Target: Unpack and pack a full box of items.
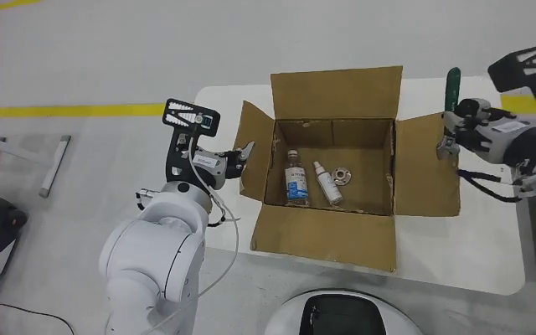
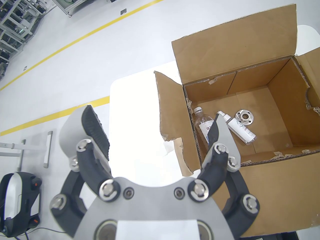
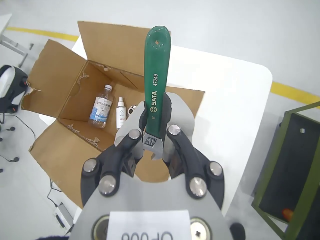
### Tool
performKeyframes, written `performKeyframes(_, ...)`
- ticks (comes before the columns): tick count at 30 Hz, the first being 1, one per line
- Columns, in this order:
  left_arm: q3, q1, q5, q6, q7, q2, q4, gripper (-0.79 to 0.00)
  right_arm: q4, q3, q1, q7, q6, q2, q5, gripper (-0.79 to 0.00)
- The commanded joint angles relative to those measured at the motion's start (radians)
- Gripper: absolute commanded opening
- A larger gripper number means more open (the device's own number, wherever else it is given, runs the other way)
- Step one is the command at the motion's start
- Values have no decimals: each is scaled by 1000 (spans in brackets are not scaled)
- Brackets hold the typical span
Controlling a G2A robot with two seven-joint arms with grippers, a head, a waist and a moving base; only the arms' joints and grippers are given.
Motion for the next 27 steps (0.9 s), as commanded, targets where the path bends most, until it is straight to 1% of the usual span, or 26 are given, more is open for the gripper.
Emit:
performKeyframes(1,0,0,0,0,0,0,0,0,0,-126,11,-2,42,-3,-62,-785)
performKeyframes(4,0,0,0,0,0,0,0,0,1,-255,4,2,110,-8,-168,-785)
performKeyframes(6,0,0,0,0,0,0,0,0,41,-328,0,-8,140,-12,-233,-785)
performKeyframes(7,0,0,0,0,0,0,0,0,77,-363,3,-20,152,-14,-280,-785)
performKeyframes(11,0,0,0,0,0,0,0,0,245,-483,17,-79,212,-32,-377,-785)
performKeyframes(16,0,0,0,0,0,0,0,0,396,-547,47,-126,259,-59,-399,-785)
performKeyframes(23,0,0,0,0,0,0,0,0,547,-584,104,-106,239,-95,-434,-782)
performKeyframes(24,0,0,0,0,0,0,0,0,565,-590,113,-98,232,-100,-442,-711)
performKeyframes(25,0,0,0,0,0,0,0,0,583,-597,120,-91,225,-106,-450,-600)
performKeyframes(26,0,0,0,0,0,0,0,0,595,-601,126,-87,221,-112,-453,-563)
performKeyframes(27,0,0,0,0,0,0,0,0,606,-605,132,-83,217,-118,-460,-502)
